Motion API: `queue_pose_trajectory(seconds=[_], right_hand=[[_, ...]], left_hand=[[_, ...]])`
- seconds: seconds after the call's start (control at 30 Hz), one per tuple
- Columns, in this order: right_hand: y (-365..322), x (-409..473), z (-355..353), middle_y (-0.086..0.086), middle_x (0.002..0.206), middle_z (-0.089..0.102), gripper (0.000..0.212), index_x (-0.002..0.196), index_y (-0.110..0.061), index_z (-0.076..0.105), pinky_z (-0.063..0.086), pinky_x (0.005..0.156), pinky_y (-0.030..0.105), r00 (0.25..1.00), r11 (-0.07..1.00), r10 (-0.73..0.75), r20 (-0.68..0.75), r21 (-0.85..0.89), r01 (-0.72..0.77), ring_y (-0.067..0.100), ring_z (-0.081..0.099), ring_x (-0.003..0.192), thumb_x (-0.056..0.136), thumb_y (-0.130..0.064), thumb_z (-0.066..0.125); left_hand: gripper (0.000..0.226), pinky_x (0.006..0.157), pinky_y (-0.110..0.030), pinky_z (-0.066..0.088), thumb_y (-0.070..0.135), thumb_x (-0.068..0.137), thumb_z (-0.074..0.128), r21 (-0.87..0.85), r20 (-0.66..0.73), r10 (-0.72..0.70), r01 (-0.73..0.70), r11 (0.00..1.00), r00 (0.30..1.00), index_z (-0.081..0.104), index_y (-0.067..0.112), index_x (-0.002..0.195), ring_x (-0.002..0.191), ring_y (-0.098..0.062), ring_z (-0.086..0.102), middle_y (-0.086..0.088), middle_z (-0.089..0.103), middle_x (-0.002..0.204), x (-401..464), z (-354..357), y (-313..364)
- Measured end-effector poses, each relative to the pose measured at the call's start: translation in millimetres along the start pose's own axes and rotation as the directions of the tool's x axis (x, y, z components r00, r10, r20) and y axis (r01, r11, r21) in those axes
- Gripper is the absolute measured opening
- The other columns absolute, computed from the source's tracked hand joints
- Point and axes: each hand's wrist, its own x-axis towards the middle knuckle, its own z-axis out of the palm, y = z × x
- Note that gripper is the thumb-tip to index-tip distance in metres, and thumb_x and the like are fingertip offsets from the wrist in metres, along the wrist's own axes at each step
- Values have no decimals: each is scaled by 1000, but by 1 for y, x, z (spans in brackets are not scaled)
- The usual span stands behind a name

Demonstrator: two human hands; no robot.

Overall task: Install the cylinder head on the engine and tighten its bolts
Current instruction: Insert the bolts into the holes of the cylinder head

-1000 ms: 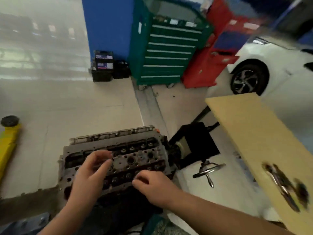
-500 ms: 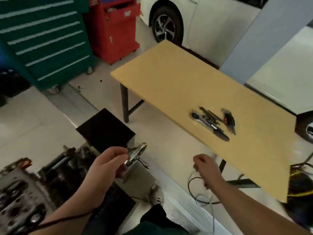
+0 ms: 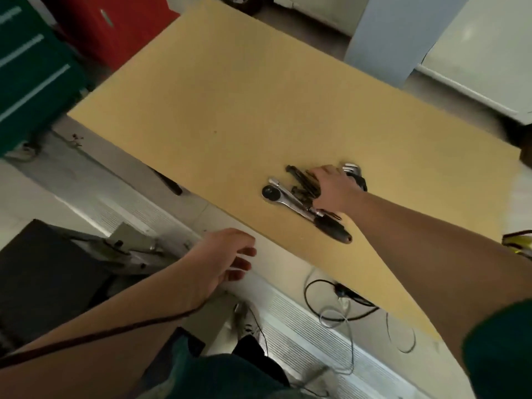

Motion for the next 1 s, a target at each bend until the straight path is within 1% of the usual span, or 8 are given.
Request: queue_pose_trajectory(seconds=[0.1, 0.27, 0.4, 0.57, 0.63, 0.73, 0.87, 1.0], right_hand=[[14, 19, 3, 9, 153, 34, 98, 157, -26, 30, 45, 108, 59, 996, 997, -56, 73, -51, 60, 39, 38, 140, 74, -41, 79], [17, 31, 11, 13, 149, 39, 99, 159, -21, 25, 49, 106, 52, 988, 987, -150, 25, -53, 151, 38, 46, 132, 77, -31, 80], [9, 35, 22, 15, 138, 48, 75, 152, -13, 34, 52, 99, 52, 992, 992, -121, -32, -51, 119, 36, 52, 122, 86, -14, 70], [-7, 40, 23, 18, 131, 51, 59, 141, -6, 38, 52, 86, 47, 994, 997, -43, -97, -66, 37, 36, 54, 116, 89, -13, 65], [-15, 40, 24, 18, 125, 54, 56, 138, -5, 41, 47, 74, 42, 994, 997, -1, -110, -80, -8, 33, 57, 106, 89, -12, 67], [-24, 44, 21, 11, 111, 59, 48, 133, -8, 47, 41, 65, 38, 993, 996, 76, -85, -46, -80, 26, 52, 86, 89, -6, 65], [-27, 45, 20, 2, 87, 45, 30, 120, -12, 58, 37, 56, 34, 991, 990, 103, -85, -85, -111, 23, 52, 79, 91, -8, 63], [-20, 44, 20, 1, 82, 46, 11, 102, -14, 62, 38, 55, 34, 989, 993, 72, -129, -88, -83, 21, 53, 71, 91, -10, 61]], left_hand=[[16, 62, -33, 54, 23, 98, 66, 23, -6, -25, 25, 999, 1000, 72, 13, 109, 88, -25, 70, -8, 77, 105, 24, 14, 12], [15, 59, -32, 57, 20, 95, 68, -14, 17, -88, 89, 996, 996, 73, 9, 105, 80, -24, 70, -8, 78, 94, 60, 37, 26], [12, 61, -32, 57, 15, 95, 68, -87, 45, -127, 131, 988, 991, 72, 6, 102, 77, -26, 68, -10, 78, 88, 81, 55, 36], [16, 64, -35, 56, 13, 97, 65, -152, 59, -145, 153, 977, 988, 70, 4, 109, 80, -29, 67, -15, 76, 98, 93, 65, 43], [16, 67, -37, 55, 13, 98, 63, -157, 65, -146, 155, 975, 987, 69, 5, 110, 83, -29, 66, -16, 75, 100, 95, 67, 43], [14, 72, -39, 55, 13, 98, 62, -160, 67, -145, 154, 975, 987, 69, 5, 109, 85, -29, 66, -16, 75, 102, 97, 69, 43], [14, 76, -40, 54, 13, 98, 61, -160, 64, -136, 145, 976, 989, 69, 6, 108, 83, -29, 66, -15, 75, 100, 97, 71, 42], [15, 76, -41, 56, 13, 97, 62, -179, 71, -127, 137, 974, 989, 70, 6, 107, 84, -29, 68, -17, 78, 105, 98, 66, 38]])
